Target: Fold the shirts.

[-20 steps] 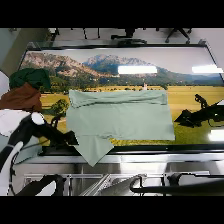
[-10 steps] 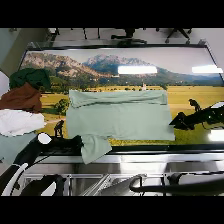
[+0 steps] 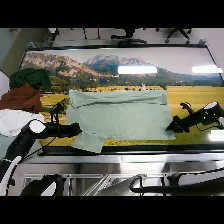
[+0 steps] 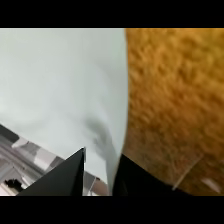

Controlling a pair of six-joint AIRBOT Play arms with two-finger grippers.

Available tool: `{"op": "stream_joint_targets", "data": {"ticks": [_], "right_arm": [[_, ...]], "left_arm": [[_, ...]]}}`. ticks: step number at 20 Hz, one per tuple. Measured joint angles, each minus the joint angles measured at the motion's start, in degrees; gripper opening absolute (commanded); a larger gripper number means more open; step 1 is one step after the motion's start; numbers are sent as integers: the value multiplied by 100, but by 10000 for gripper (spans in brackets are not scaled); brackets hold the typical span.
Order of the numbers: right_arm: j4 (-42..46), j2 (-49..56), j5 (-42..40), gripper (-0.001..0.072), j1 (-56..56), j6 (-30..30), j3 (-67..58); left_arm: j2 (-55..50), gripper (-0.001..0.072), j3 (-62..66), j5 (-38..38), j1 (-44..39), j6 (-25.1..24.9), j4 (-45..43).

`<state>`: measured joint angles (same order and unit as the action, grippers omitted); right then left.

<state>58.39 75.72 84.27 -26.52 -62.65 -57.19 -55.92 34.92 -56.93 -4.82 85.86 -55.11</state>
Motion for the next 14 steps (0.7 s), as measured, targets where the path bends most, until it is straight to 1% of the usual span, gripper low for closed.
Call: {"op": "stream_joint_targets", "data": {"ticks": [1,2,5,7,11,13,14], "right_arm": [[70,-39,7,81,7,-42,55],[98,-111,-11,20,11,-63,133],[109,-503,-7,19,7,-116,376],[358,-850,-35,19,-44,-326,483],[855,-1377,-79,19,-219,-831,560],[846,-1532,-90,19,-245,-942,562],[704,-1578,-129,20,-254,-940,525]], "left_arm": [[0,15,87,-107,0,-9,-63],[4,15,155,-221,-2,-22,-125],[136,14,271,-455,0,-39,-358],[361,13,302,-636,2,-35,-560],[957,14,319,-1403,2,157,-1174],[1141,13,343,-1613,2,203,-1397],[1156,13,415,-1596,-4,214,-1460]]}}
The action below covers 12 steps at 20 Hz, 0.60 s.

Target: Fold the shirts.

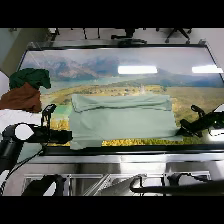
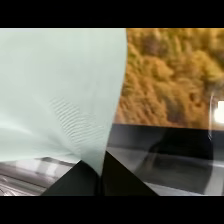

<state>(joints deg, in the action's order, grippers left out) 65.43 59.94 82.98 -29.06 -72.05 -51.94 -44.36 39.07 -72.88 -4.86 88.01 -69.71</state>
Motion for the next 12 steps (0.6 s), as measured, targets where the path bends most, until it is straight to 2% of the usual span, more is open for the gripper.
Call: {"op": "stream_joint_targets", "data": {"ticks": [3,7,12], "right_arm": [[-931,-37,-286,20,-9,317,-286],[-2208,210,-820,20,107,826,-837],[-2780,935,-1777,21,542,1416,-1139]], "left_arm": [[-382,14,671,286,-92,-85,-157],[-1668,14,2205,533,-179,-337,-219],[-3556,15,3759,813,-190,-664,-258]]}}
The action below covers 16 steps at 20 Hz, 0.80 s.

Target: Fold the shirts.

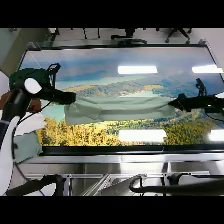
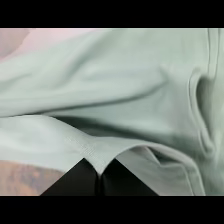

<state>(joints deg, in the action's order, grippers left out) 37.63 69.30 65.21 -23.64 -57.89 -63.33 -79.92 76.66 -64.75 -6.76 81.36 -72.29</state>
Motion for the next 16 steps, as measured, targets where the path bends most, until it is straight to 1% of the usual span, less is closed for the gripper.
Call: {"op": "stream_joint_targets", "data": {"ticks": [3,4,5,6,7,8,9,10,13,16], "right_arm": [[-109,468,-575,27,166,280,-57],[-118,588,-713,50,192,385,-85],[-146,669,-791,223,203,496,-122],[-151,715,-879,403,208,601,-175],[-149,730,-942,415,205,684,-238],[-122,728,-970,417,197,739,-313],[-31,717,-981,499,179,793,-400],[83,704,-997,611,157,809,-490],[490,743,-1082,611,114,741,-634],[656,962,-1080,598,105,610,-686]], "left_arm": [[-1051,19,726,192,81,-85,-35],[-1366,21,946,227,109,-92,-33],[-1628,210,1134,243,129,-109,-28],[-1888,563,1335,238,146,-111,-20],[-2100,669,1526,186,162,-118,-17],[-2293,662,1729,83,170,-127,-15],[-2439,662,1921,-31,175,-129,-13],[-2562,662,2129,-173,179,-129,7],[-2750,662,2640,-597,214,-129,4],[-2822,662,3034,-1001,251,-76,7]]}}
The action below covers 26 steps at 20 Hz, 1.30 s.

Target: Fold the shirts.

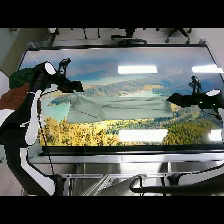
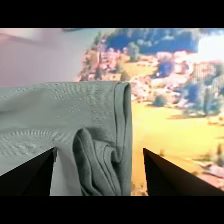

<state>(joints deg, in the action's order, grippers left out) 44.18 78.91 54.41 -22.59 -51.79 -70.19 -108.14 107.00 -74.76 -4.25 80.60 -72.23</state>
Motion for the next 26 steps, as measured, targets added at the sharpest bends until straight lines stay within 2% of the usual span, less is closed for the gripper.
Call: {"op": "stream_joint_targets", "data": {"ticks": [1,2,3,4,5,6,7,8,9,14,19,23,26], "right_arm": [[-66,83,72,597,-4,-28,-15],[-136,170,144,511,-7,-46,-31],[-205,254,249,260,-2,-55,-37],[-227,339,402,92,9,-63,-33],[-271,396,496,43,20,-63,-28],[-273,428,560,20,35,-4,-42],[-323,457,640,20,44,57,-70],[-367,483,752,20,50,127,-129],[-369,503,887,19,52,184,-219],[-811,306,2111,19,31,238,-1198],[-1298,-260,3342,20,24,74,-2428],[-1641,-780,3880,20,28,-46,-2885],[-1755,-1062,4041,20,28,-66,-2994]], "left_arm": [[-9,662,98,-118,2,39,7],[-17,661,190,-243,-2,74,22],[-24,661,264,-348,-20,85,42],[-28,660,332,-428,-42,105,120],[-28,575,389,-503,-70,127,273],[-33,354,433,-538,-103,142,505],[-37,181,459,-551,-144,138,745],[-50,47,481,-531,-203,103,1021],[-81,16,496,-474,-291,44,1285],[-636,17,525,120,-1123,-63,2009],[-1530,16,540,1349,-2282,35,2684],[-1950,16,549,2306,-2850,37,3414],[-2083,16,603,2621,-3018,37,3790]]}}
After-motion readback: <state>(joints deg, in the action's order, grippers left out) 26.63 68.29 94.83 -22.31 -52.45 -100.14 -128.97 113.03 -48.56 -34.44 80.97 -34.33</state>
